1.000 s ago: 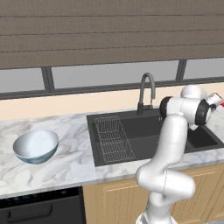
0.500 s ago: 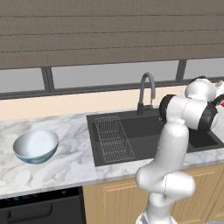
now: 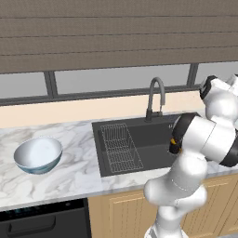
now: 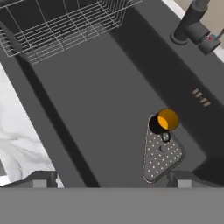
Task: Pick the mug and place it in the sink. Pick the bowl and place it in the open cabinet and then close the cabinet.
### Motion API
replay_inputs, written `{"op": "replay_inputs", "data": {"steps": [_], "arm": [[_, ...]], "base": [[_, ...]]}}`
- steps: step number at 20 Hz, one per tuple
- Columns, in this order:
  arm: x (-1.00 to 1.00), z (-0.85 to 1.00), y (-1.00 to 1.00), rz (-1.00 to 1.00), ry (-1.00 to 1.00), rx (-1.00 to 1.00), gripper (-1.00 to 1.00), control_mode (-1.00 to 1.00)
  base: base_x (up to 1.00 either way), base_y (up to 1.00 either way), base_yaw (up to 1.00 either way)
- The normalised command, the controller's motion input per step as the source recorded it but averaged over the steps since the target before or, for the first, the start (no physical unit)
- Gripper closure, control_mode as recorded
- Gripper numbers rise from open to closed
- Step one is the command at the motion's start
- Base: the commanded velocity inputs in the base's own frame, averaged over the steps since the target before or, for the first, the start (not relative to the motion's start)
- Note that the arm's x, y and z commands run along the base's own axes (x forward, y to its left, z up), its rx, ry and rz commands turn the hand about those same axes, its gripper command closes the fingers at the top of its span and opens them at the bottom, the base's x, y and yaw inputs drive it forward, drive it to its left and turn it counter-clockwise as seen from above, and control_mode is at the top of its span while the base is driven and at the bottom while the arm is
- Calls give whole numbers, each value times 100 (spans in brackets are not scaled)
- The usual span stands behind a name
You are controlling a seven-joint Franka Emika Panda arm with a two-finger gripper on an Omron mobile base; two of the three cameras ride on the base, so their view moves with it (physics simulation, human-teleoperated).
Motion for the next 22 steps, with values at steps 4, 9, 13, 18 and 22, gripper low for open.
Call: {"op": "replay_inputs", "data": {"steps": [4, 9, 13, 18, 22], "arm": [[-73, 23, 59, -38, 0, -3, -100, -100], [-66, 23, 71, -60, -1, 0, -100, -100], [-62, 37, 65, -59, -1, 0, -100, -100], [-64, 38, 73, -48, -4, 0, -100, -100], [-43, 31, 77, -29, -1, 0, -100, -100]], "base": [[0, 0, 0], [0, 0, 0], [0, 0, 0], [0, 0, 0], [0, 0, 0]]}}
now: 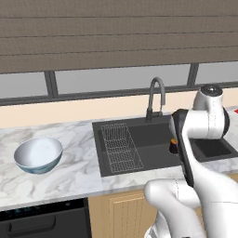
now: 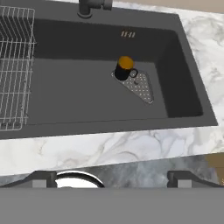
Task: Pick the mug and place it in the sink. Pick the bowl and place it in the open cabinet and then close the cabinet.
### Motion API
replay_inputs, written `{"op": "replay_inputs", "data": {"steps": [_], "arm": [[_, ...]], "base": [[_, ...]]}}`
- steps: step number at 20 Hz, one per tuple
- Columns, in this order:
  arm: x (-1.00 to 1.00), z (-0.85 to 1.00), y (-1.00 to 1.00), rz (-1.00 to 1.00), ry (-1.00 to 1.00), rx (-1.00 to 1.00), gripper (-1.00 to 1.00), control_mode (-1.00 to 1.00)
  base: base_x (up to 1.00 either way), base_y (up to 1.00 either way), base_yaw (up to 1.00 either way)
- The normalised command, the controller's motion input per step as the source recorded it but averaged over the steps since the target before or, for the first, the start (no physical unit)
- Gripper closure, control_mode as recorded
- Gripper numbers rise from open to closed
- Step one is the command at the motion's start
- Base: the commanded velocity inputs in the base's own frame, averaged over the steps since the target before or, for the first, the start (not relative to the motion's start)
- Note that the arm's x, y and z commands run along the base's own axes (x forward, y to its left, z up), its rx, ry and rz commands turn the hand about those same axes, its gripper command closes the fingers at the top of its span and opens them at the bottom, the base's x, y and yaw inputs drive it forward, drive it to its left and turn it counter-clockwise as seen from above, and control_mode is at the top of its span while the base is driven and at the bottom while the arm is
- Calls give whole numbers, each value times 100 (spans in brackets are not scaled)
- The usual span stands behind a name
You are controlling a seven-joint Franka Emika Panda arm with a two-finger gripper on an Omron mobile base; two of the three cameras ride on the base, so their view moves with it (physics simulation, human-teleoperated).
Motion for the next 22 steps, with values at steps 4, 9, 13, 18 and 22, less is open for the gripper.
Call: {"op": "replay_inputs", "data": {"steps": [4, 9, 13, 18, 22], "arm": [[-30, 6, 78, -18, 0, 2, -100, -100], [-12, 1, 86, -1, 0, 0, -100, -100], [0, 16, 100, 0, 1, -2, -100, -100], [7, 20, 99, 4, 18, -8, -100, -100], [8, 2, 83, 4, 29, 12, -100, -100]], "base": [[0, 0, 0], [0, 0, 0], [0, 0, 0], [0, 0, 0], [0, 0, 0]]}}
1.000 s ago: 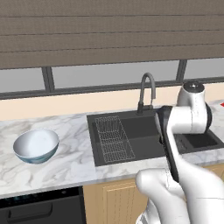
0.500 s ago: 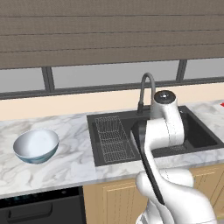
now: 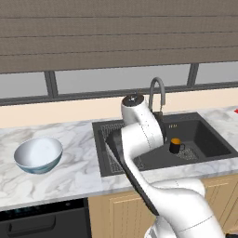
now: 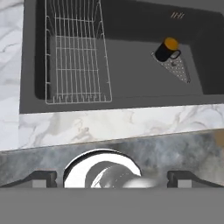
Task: Pick the mug and place it in the sink. Pick the bowl and place it in the open cabinet and then close the cabinet.
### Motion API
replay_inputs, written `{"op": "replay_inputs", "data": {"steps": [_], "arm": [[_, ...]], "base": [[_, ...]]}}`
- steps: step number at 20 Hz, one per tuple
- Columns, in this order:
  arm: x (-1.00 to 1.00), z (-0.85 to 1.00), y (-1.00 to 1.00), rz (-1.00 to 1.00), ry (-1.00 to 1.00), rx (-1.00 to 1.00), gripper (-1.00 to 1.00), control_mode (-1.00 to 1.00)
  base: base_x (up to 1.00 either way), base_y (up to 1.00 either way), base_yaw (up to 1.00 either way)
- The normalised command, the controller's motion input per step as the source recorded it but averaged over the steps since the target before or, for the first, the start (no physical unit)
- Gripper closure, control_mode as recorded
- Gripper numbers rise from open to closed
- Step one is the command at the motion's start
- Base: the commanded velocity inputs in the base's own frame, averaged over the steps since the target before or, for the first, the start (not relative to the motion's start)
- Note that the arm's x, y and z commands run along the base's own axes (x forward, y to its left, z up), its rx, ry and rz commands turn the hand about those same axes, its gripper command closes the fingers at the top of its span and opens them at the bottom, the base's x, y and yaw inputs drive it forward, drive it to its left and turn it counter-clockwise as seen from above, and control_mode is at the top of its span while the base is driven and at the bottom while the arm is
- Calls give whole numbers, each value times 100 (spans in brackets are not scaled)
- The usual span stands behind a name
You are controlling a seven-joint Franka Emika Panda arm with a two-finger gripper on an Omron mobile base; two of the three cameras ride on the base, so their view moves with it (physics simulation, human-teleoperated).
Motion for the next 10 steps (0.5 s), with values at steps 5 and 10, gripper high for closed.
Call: {"op": "replay_inputs", "data": {"steps": [5, 10], "arm": [[0, 0, 73, 0, 14, 25, -100, -100], [0, 0, 72, 0, 4, 15, -100, -100]], "base": [[0, 0, 0], [0, 0, 0]]}}
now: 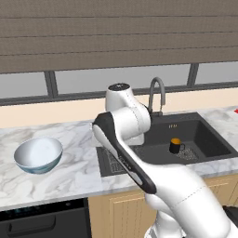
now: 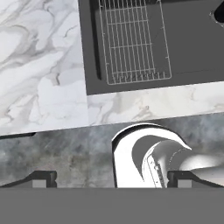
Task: Pick the mug and place it in the sink. Pick the bowl and place it in the open cabinet and then close the cabinet.
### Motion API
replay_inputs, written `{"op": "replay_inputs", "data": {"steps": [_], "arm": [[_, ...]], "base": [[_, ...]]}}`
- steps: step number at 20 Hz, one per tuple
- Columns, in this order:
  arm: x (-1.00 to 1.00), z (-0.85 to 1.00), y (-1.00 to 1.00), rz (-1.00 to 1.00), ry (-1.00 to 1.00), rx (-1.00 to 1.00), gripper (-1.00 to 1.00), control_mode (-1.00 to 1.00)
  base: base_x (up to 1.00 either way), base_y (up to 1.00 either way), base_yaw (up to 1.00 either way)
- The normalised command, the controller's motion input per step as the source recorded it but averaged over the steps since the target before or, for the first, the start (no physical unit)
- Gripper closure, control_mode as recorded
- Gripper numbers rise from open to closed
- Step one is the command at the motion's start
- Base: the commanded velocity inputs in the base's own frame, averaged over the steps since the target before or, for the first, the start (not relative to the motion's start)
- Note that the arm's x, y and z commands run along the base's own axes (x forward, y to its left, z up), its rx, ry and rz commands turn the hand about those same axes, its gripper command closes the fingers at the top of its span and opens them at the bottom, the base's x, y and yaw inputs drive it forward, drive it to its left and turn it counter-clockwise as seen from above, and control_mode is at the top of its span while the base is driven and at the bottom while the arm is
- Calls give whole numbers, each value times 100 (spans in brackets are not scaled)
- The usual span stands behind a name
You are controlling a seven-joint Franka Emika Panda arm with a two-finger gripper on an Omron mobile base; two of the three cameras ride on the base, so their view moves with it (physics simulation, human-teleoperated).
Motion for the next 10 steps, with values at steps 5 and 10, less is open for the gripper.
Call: {"op": "replay_inputs", "data": {"steps": [5, 10], "arm": [[1, -10, 46, -1, -11, 0, -100, -100], [11, -22, 21, 0, -9, 7, -100, -100]], "base": [[0, 0, 0], [0, 0, 0]]}}
